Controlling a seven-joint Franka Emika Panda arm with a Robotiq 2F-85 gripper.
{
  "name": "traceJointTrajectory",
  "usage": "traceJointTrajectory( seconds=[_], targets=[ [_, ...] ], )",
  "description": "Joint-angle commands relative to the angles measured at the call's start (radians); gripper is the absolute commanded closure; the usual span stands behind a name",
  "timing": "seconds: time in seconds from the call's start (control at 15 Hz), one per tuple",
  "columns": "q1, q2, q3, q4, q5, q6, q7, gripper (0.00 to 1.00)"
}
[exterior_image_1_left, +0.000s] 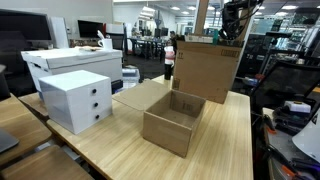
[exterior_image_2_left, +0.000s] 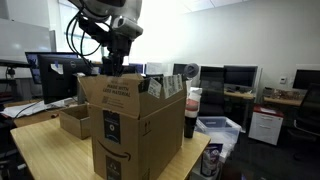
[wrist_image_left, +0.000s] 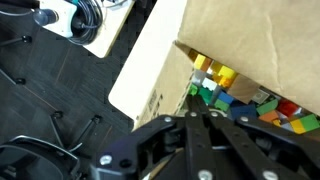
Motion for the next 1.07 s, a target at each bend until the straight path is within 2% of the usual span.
traceJointTrajectory(
  seconds=[0.0, 0.2, 0.47, 0.67, 1.0],
  targets=[
    [-0.014, -0.19, 0.065, -0.187, -0.061, 0.024, 0.22, 0.96],
    [-0.033, -0.315, 0.131, -0.278, -0.104, 0.0, 0.42, 0.96],
    [-0.051, -0.419, 0.162, -0.358, -0.114, -0.025, 0.544, 0.96],
    [-0.069, -0.484, 0.14, -0.406, -0.083, -0.015, 0.555, 0.96],
    [-0.062, -0.527, 0.131, -0.357, -0.066, -0.045, 0.484, 0.96]
  ],
)
